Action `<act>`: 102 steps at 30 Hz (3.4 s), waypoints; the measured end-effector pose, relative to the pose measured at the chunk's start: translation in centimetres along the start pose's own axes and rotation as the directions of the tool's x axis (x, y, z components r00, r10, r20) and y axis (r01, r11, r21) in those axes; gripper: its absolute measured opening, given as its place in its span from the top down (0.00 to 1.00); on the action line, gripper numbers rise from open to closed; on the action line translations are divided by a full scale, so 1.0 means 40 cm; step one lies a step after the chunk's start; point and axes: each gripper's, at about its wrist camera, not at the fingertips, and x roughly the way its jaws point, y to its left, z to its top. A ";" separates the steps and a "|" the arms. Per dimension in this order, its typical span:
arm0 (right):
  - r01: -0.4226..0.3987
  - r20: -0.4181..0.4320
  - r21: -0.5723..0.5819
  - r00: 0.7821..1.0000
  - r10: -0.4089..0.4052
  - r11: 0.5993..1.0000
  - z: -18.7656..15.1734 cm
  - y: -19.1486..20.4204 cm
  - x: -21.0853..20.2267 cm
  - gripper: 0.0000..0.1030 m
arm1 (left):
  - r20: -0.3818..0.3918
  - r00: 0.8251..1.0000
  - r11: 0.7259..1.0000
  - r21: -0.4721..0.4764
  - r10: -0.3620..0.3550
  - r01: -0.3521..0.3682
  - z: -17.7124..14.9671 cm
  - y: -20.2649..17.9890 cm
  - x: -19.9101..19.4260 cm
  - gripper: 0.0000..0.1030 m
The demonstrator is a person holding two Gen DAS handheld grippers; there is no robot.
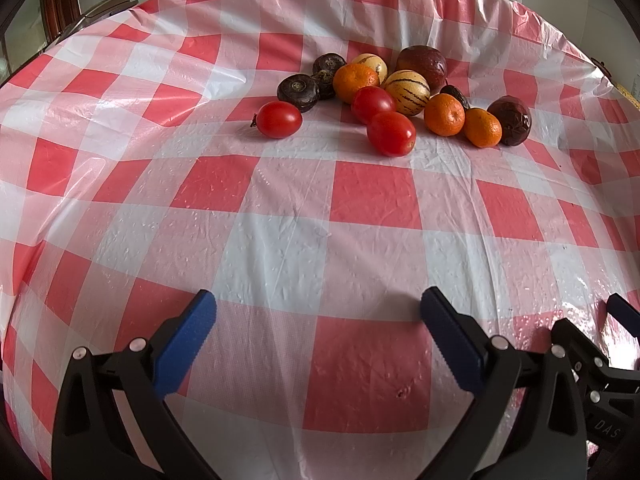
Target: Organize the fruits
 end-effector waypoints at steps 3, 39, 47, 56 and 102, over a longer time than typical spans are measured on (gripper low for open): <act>0.000 0.000 0.000 1.000 0.000 1.000 0.000 0.000 0.000 0.04 | 0.000 1.000 1.000 0.000 0.000 0.000 0.000 0.000 0.000 0.01; -0.125 0.097 0.173 0.989 0.109 0.977 0.224 -0.058 0.042 0.04 | -0.020 0.999 0.998 0.049 -0.038 0.039 0.003 0.002 0.002 0.01; -0.146 0.108 0.271 0.987 0.120 0.951 0.387 -0.131 0.211 0.15 | -0.013 0.997 0.996 0.031 -0.081 0.081 0.000 0.020 -0.006 0.01; -0.211 0.073 0.166 0.977 0.202 0.963 0.423 -0.101 0.263 0.19 | 0.094 0.994 0.996 -0.067 -0.049 0.056 0.105 0.098 -0.001 0.02; -0.290 0.094 0.260 0.957 0.274 0.921 0.221 -0.063 0.081 0.38 | 0.116 0.990 0.981 -0.168 -0.075 0.094 0.046 0.162 -0.054 0.63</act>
